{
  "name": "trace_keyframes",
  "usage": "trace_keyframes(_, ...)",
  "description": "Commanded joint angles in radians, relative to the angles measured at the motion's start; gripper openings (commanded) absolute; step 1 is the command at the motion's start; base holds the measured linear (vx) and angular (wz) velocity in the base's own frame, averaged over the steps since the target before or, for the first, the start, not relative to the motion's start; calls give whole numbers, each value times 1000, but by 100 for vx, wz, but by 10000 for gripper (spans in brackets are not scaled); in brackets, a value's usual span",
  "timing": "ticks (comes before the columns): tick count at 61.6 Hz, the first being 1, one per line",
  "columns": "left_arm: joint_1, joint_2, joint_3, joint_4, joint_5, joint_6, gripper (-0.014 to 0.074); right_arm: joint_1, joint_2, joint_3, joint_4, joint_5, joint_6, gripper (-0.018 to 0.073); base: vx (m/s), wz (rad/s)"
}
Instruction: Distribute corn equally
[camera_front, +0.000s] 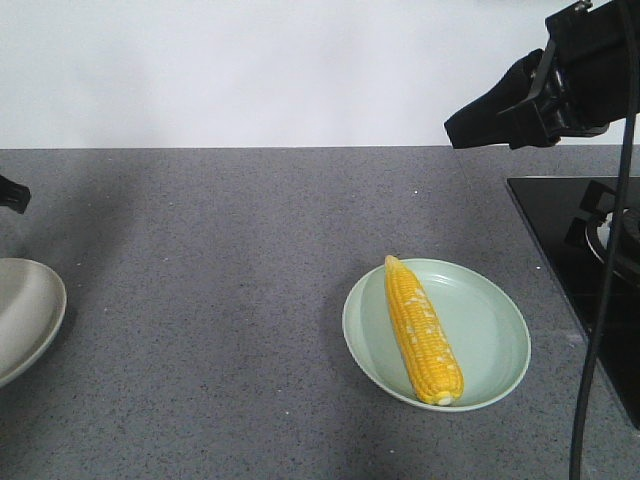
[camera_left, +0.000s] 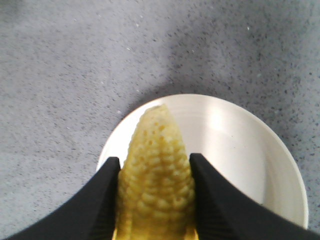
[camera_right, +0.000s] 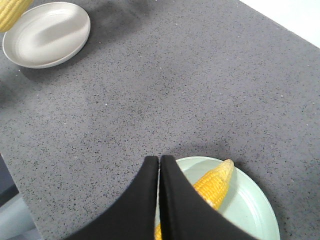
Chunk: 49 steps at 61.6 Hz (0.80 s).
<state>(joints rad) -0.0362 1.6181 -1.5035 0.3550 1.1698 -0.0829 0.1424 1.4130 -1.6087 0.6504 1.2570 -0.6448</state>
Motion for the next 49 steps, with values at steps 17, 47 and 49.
trace_keyframes(17, -2, -39, 12, 22, -55, -28, 1, -4, -29, -26, 44, 32, -9, -7, 0, 0)
trace_keyframes(47, -2, -39, 12, -4, -45, -29, 239, -4, -29, -26, 44, 32, -9, -7, 0, 0)
trace_keyframes(49, -2, -39, 12, -4, -42, -29, 267, -4, -29, -26, 44, 32, -9, -7, 0, 0)
